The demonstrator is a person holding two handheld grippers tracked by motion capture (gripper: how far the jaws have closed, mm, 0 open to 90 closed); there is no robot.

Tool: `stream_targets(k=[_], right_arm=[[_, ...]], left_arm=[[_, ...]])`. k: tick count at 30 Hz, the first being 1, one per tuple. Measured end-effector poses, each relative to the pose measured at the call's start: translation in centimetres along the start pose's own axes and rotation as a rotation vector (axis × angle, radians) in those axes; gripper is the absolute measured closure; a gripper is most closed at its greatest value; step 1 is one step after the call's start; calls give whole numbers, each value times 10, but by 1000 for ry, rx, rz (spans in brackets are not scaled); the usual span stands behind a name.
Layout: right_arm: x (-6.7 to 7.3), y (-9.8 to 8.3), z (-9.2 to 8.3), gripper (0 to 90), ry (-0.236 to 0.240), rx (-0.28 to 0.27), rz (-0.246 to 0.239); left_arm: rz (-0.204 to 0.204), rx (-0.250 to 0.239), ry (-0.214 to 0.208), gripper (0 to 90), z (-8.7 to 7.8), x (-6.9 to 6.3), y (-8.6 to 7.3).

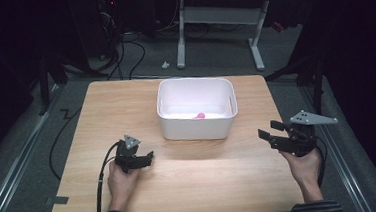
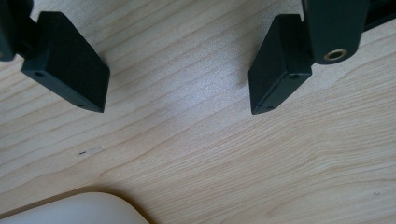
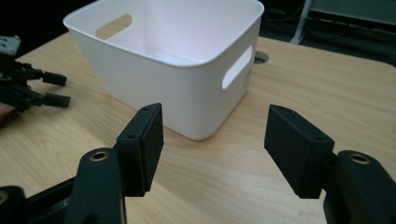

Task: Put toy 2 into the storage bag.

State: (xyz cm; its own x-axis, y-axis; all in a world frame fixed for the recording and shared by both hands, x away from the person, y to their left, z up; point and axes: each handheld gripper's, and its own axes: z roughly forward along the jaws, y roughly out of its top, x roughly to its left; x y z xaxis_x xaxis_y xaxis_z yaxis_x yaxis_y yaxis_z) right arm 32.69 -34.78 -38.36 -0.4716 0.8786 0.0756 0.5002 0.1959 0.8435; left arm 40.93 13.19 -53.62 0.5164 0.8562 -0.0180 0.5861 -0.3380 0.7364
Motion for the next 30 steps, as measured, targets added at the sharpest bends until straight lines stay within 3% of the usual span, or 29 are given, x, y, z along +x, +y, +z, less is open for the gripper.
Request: stream_targets(k=[21, 30], right_arm=[[-8, -52, 40, 382, 0, 16, 97], [-12, -66, 62, 382, -13, 54, 110]], left_arm=[[0, 0, 2, 208, 0, 0, 0], [1, 0, 2, 208, 0, 0, 0]])
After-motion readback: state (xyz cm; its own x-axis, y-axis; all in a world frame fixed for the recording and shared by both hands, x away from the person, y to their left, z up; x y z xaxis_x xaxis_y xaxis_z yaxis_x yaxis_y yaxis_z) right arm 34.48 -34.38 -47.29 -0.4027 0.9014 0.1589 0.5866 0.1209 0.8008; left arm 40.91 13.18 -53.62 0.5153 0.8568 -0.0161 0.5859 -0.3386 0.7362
